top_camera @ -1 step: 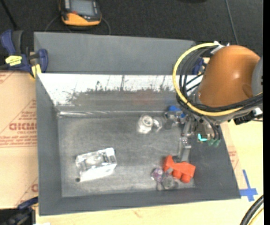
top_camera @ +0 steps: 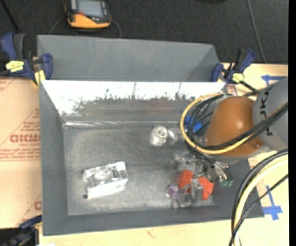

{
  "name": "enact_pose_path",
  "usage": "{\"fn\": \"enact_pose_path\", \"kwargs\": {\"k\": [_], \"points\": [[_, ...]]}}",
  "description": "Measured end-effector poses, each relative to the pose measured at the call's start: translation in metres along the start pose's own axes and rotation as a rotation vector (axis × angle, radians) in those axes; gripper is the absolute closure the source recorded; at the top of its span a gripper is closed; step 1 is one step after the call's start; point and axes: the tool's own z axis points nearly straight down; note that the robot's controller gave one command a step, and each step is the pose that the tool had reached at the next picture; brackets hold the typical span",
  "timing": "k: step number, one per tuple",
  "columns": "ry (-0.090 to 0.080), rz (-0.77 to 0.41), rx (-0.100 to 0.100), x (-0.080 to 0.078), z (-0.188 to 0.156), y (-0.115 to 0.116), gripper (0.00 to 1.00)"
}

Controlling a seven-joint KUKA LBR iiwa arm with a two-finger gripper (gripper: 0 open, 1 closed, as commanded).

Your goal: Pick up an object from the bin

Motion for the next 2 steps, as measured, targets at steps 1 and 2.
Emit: {"fn": "enact_pose_path", "kwargs": {"k": [1, 2], "points": [[-0.008, -0.262, 0.003, 0.0036, 0.0205, -0.0310, 0.00], [-0.008, -0.263, 0.003, 0.0037, 0.0206, -0.0308, 1.00]]}}
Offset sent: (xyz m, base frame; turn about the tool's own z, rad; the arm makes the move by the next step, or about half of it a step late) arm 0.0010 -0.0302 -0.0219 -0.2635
